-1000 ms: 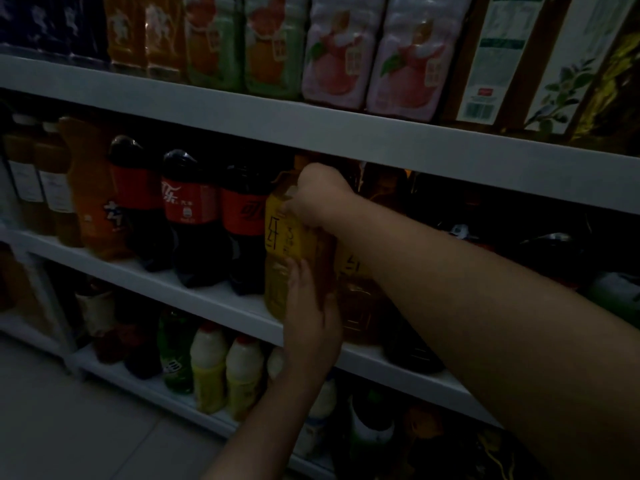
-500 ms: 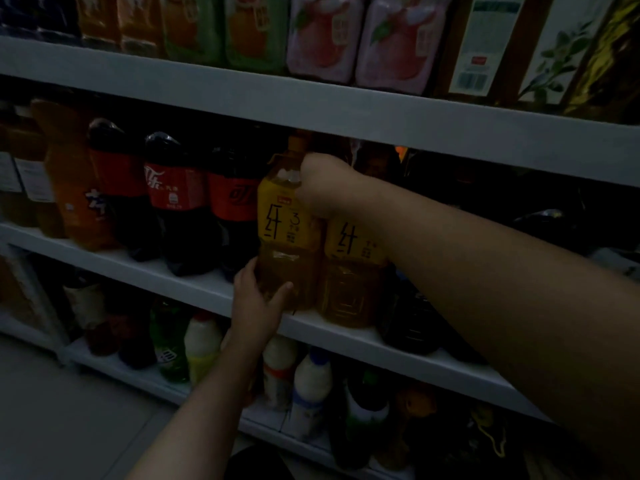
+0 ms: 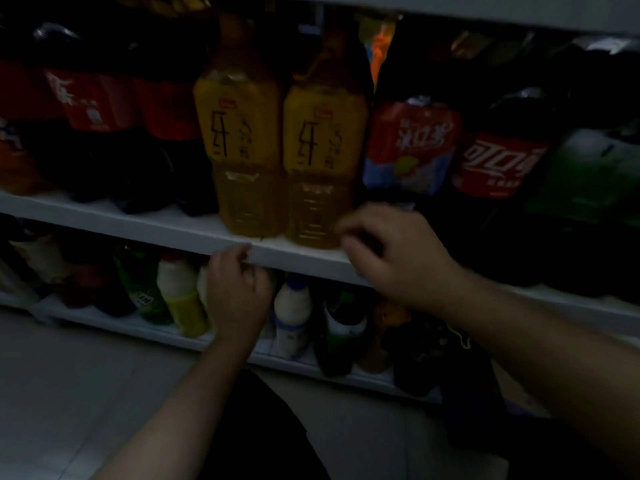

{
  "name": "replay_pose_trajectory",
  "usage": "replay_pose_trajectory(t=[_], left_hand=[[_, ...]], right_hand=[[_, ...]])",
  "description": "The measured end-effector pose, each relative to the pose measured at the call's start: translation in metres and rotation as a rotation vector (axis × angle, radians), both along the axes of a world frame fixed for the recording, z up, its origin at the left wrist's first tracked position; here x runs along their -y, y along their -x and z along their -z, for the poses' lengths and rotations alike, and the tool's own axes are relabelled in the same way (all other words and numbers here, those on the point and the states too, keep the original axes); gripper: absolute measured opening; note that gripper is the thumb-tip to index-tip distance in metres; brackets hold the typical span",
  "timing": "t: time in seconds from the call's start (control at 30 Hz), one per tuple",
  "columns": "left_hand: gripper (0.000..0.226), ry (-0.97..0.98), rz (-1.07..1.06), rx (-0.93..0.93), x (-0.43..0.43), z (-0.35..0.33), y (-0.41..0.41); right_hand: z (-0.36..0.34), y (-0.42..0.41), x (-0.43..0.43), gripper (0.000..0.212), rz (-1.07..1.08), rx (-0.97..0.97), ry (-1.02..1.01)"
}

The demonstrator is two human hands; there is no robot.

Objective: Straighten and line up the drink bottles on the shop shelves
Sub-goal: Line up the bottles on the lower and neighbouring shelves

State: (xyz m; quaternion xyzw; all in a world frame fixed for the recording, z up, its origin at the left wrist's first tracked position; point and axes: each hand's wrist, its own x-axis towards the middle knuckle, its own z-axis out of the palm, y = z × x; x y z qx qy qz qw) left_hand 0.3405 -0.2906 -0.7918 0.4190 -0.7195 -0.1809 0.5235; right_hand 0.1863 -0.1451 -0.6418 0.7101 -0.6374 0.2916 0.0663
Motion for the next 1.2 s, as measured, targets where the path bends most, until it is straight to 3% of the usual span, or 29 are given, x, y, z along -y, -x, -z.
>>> replay_pose_trajectory(t=[0.17,0.33,0.5,0.7,0.9,1.07,1.2], left_hand=[[0.030,-0.097,0.416,0.412,-0.036,0.054,0.039],[0.058,-0.219,0.512,0.464,-0.038,0.077,0.082],[0.080,-0.209,0.616,0.437,-0.036,0.108,0.102],[0.084,-0.277,0.686,0.415,-0.026,0.125,0.115],[0.094,-0.280,0.728,0.441,-0.018,0.133,0.116],[0.100,-0.235,0.590,0.558,-0.013,0.134,0.118],[0.102,-0.208,0.461,0.567,-0.022,0.132,0.121]], right_hand=[[0.117,0.080,-0.083,0.020,0.258,-0.057,-0.513],[0.160,0.154,-0.112,0.036,0.570,-0.102,-0.637],[0.188,0.184,-0.103,0.080,0.458,0.106,-0.765],[0.207,0.204,-0.098,0.064,0.519,0.156,-0.637],[0.211,0.207,-0.090,0.063,0.527,0.125,-0.606],[0.217,0.204,-0.085,0.039,0.593,0.135,-0.603],[0.221,0.202,-0.077,0.038,0.692,0.129,-0.582]])
